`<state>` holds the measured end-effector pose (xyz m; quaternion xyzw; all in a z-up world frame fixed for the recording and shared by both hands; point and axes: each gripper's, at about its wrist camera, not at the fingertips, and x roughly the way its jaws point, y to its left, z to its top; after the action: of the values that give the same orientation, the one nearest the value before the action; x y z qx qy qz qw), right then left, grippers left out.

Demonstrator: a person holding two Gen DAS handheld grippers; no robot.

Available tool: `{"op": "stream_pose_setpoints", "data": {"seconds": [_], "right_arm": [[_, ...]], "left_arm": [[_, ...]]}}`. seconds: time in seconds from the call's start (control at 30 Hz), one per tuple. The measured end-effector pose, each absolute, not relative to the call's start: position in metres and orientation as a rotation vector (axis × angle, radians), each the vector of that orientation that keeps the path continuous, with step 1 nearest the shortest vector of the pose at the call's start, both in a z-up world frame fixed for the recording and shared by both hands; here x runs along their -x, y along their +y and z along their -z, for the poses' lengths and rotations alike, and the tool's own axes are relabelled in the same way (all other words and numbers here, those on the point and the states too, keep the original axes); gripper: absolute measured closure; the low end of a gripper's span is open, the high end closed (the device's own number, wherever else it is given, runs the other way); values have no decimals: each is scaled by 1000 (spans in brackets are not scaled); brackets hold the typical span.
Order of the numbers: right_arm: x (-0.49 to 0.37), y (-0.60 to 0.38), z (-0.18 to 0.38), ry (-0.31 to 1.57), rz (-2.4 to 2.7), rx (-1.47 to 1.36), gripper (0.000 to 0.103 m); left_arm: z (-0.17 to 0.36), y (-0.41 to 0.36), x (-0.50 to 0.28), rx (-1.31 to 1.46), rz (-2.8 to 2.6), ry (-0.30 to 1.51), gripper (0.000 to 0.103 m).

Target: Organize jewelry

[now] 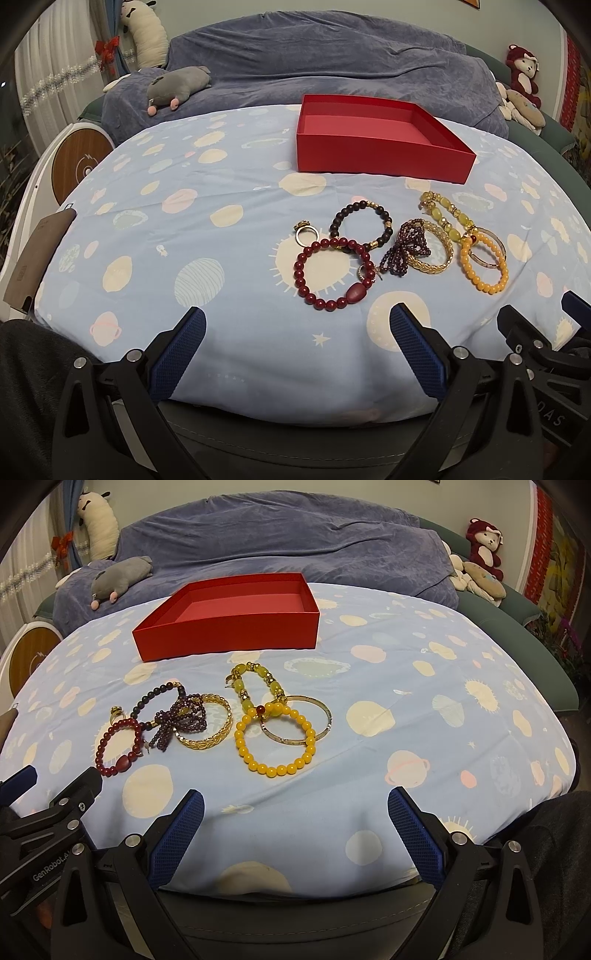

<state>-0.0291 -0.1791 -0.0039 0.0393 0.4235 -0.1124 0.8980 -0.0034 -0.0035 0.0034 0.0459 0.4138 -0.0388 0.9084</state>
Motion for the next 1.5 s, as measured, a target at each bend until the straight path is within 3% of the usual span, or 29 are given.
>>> {"op": "stream_pose_setpoints", "data": {"seconds": [1.5], "right_arm": [[28,-198,-11,832,273,-116,7]], "left_arm": [[-6,18,-14,2,73,899,8]]}}
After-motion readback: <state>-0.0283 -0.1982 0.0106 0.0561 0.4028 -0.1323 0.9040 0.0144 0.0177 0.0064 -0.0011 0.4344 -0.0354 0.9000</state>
